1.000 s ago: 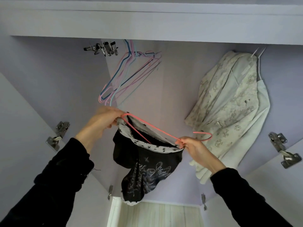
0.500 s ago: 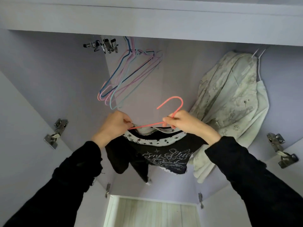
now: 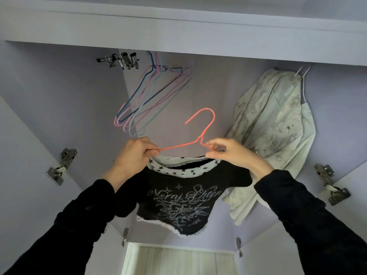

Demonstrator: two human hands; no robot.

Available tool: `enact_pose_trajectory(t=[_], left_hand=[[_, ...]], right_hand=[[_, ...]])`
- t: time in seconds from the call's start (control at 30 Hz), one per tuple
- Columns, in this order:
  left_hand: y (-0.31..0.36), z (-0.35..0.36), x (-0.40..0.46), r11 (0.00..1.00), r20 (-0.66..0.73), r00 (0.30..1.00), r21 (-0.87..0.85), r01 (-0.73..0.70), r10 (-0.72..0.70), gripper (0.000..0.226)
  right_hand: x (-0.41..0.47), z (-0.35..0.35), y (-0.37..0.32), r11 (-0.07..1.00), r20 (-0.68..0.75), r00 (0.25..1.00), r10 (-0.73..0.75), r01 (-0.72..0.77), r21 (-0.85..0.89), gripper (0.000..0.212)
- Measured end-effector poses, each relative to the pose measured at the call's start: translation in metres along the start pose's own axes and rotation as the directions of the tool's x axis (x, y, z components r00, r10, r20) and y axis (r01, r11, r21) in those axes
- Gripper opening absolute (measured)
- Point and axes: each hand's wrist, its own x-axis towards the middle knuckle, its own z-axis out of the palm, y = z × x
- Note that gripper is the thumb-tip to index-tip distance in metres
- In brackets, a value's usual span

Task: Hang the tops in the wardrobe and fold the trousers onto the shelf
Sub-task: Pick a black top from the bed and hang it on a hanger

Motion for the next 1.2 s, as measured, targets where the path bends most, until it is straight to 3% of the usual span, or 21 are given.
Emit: enact_pose_trajectory(t=[0.13,0.33,0.5,0.57,0.67,0.73,0.87,0.97,1.03,1.2], left_hand=[[-0.012,-0.009,-0.002,0.999,0.005,0.999,0.021,0.045,-0.045,0.013],[-0.027,-0.017,-0.005,0.989,-0.003,0.997,0.129,0.078,-0.079,0.013],[-0.017,-0.016,-0.006,0.997,-0.096,0.994,0.051,0.06,-0.055,0.011],[-0.011,-0.013,-0.004,0.999,-0.115,0.993,0.017,0.043,-0.041,0.012],[0.0,-0.013,0.002,0.999,-0.109,0.993,-0.029,0.038,-0.041,0.013],[0.005,-0.011,0.006,0.998,-0.072,0.997,-0.043,0.037,-0.04,0.012],[0.01,0.0,0.016,0.998,-0.006,0.999,-0.03,0.054,-0.054,0.015],[0.023,0.015,0.019,0.999,-0.019,0.999,0.022,-0.026,0.027,0.026],[0.035,0.022,0.021,0.987,-0.059,0.986,0.061,-0.15,0.154,0.033],[0.073,0.016,0.036,0.866,-0.199,0.851,0.241,-0.438,0.486,0.037]], right_hand=[[-0.006,0.009,0.04,0.975,-0.048,0.995,0.089,-0.097,-0.198,0.022],[-0.01,0.002,0.035,0.998,-0.16,0.987,0.034,-0.043,-0.052,0.02],[-0.013,-0.008,0.033,0.958,-0.041,0.997,0.062,-0.071,-0.277,0.038],[-0.012,-0.008,0.022,0.975,-0.071,0.997,-0.022,0.006,-0.222,0.05],[-0.005,-0.002,0.002,0.971,-0.125,0.978,-0.17,0.145,-0.188,0.03],[-0.002,-0.004,-0.003,0.976,-0.166,0.973,-0.164,0.136,-0.169,0.011],[-0.013,-0.01,0.002,0.995,-0.214,0.972,-0.101,0.096,-0.035,0.015],[-0.021,-0.012,0.009,0.997,-0.254,0.965,-0.063,0.069,0.017,0.016],[-0.021,-0.02,0.016,1.0,-0.279,0.96,-0.02,0.022,0.006,0.014],[-0.026,-0.041,0.034,0.991,-0.383,0.914,0.134,-0.129,0.039,0.014]])
